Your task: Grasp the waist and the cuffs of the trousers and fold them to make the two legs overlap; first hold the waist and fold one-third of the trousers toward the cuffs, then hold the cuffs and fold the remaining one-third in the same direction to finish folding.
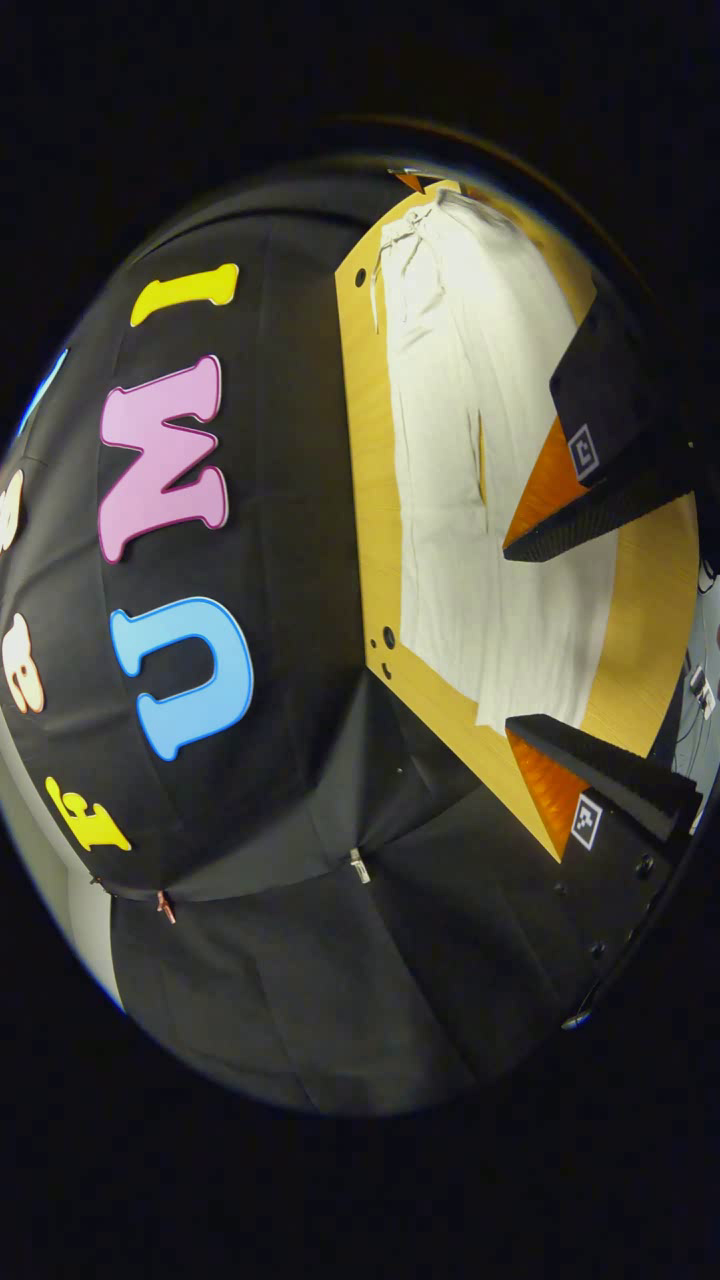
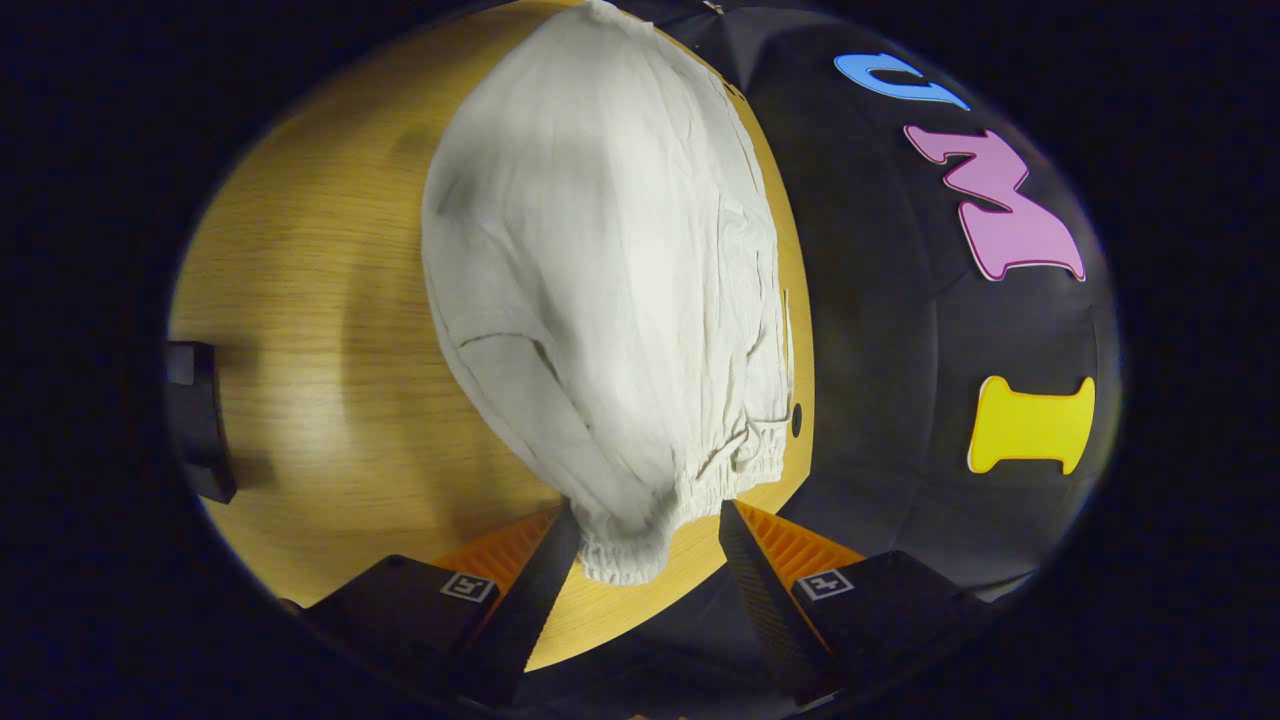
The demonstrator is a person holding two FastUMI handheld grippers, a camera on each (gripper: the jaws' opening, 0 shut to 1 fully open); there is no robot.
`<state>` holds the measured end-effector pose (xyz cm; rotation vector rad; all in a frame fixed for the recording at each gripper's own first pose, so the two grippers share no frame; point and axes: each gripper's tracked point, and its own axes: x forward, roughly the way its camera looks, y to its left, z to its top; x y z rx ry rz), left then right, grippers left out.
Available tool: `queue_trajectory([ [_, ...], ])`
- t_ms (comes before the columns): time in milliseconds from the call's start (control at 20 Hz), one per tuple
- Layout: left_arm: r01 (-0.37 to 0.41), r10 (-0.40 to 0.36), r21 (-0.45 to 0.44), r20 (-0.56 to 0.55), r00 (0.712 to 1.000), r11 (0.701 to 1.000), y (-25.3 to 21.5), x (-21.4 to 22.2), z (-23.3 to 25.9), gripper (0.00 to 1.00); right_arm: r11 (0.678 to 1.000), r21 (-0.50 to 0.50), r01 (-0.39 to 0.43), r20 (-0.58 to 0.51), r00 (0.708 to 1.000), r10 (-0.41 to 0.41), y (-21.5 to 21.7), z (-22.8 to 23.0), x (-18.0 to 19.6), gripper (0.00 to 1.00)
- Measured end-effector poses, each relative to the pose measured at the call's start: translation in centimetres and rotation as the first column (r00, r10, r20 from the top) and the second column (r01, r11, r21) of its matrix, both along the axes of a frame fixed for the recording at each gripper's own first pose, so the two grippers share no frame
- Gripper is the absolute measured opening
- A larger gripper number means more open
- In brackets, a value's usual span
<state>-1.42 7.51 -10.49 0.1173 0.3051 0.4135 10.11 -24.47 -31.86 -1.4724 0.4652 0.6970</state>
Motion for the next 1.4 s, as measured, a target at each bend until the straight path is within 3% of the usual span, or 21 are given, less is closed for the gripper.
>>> queue_trajectory([
  [50, -0.003, 0.003, 0.011, -0.022, 1.0, 1.0, 0.8, -0.3, -0.9, 0.98, 1.0, -0.009, 0.021, -0.02, 1.0, -0.021, -0.2, -0.9, 0.6, 0.92],
  [150, -0.002, 0.005, 0.051, -0.068, 0.998, 0.999, 3.0, -0.7, -2.3, 0.97, 0.999, -0.015, 0.051, -0.036, 0.998, -0.052, -0.1, -1.1, 1.0, 0.66],
  [200, 0.003, 0.003, 0.069, -0.093, 0.996, 0.998, 4.2, -0.9, -3.1, 0.97, 0.998, -0.019, 0.065, -0.068, 0.995, -0.067, -0.2, -1.7, 0.7, 0.68],
  [250, 0.022, -0.011, 0.083, -0.122, 0.992, 0.996, 5.5, -1.1, -4.2, 0.97, 0.997, -0.028, 0.074, -0.085, 0.994, -0.076, -0.3, -1.8, 0.7, 0.6],
  [300, 0.04, -0.025, 0.099, -0.152, 0.988, 0.994, 6.5, -1.1, -5.2, 0.97, 0.997, -0.039, 0.073, -0.089, 0.993, -0.076, -0.2, -1.9, 0.8, 0.4],
  [400, 0.074, -0.041, 0.146, -0.222, 0.974, 0.986, 9.2, -1.1, -7.0, 0.97, 0.996, -0.055, 0.075, -0.099, 0.992, -0.08, 0.0, -2.2, 0.8, 0.36],
  [550, 0.146, -0.059, 0.251, -0.324, 0.944, 0.957, 13.1, -0.8, -9.4, 0.97, 0.993, -0.07, 0.092, -0.172, 0.98, -0.103, 0.2, -2.0, 0.5, 0.2],
  [600, 0.191, -0.079, 0.281, -0.366, 0.927, 0.941, 14.0, -0.6, -10.1, 0.97, 0.994, -0.074, 0.078, -0.205, 0.975, -0.091, 0.6, -2.1, 0.3, 0.19],
  [700, 0.3, -0.151, 0.282, -0.449, 0.881, 0.912, 14.9, -0.2, -12.2, 0.97, 0.998, -0.059, 0.037, -0.271, 0.961, -0.052, 1.0, -1.8, 0.0, 0.08],
  [800, 0.401, -0.174, 0.345, -0.534, 0.827, 0.849, 15.9, -0.2, -13.4, 0.97, 0.998, -0.061, 0.034, -0.318, 0.947, -0.051, 1.1, -1.9, 0.0, 0.05],
  [950, 0.542, -0.17, 0.436, -0.645, 0.745, 0.718, 18.7, -0.4, -14.4, 0.96, 0.996, -0.086, 0.011, -0.307, 0.951, -0.037, 1.0, -1.9, 0.1, 0.05],
  [1000, 0.573, -0.158, 0.444, -0.679, 0.717, 0.689, 19.5, -0.3, -14.9, 0.97, 0.996, -0.091, 0.01, -0.304, 0.952, -0.037, 1.1, -1.9, 0.0, 0.05],
  [1150, 0.634, -0.129, 0.422, -0.76, 0.637, 0.648, 22.9, 0.9, -17.3, 0.97, 0.994, -0.109, 0.007, -0.296, 0.954, -0.04, 1.1, -1.8, -0.1, 0.05],
  [1250, 0.689, -0.119, 0.447, -0.785, 0.608, 0.57, 23.7, 2.0, -17.2, 0.95, 0.993, -0.119, -0.002, -0.291, 0.956, -0.033, 1.1, -1.8, -0.1, 0.05],
  [1400, 0.805, -0.168, 0.408, -0.84, 0.515, 0.431, 22.8, 3.9, -17.4, 0.91, 0.993, -0.12, -0.008, -0.289, 0.957, -0.027, 1.1, -1.7, -0.2, 0.05],
])
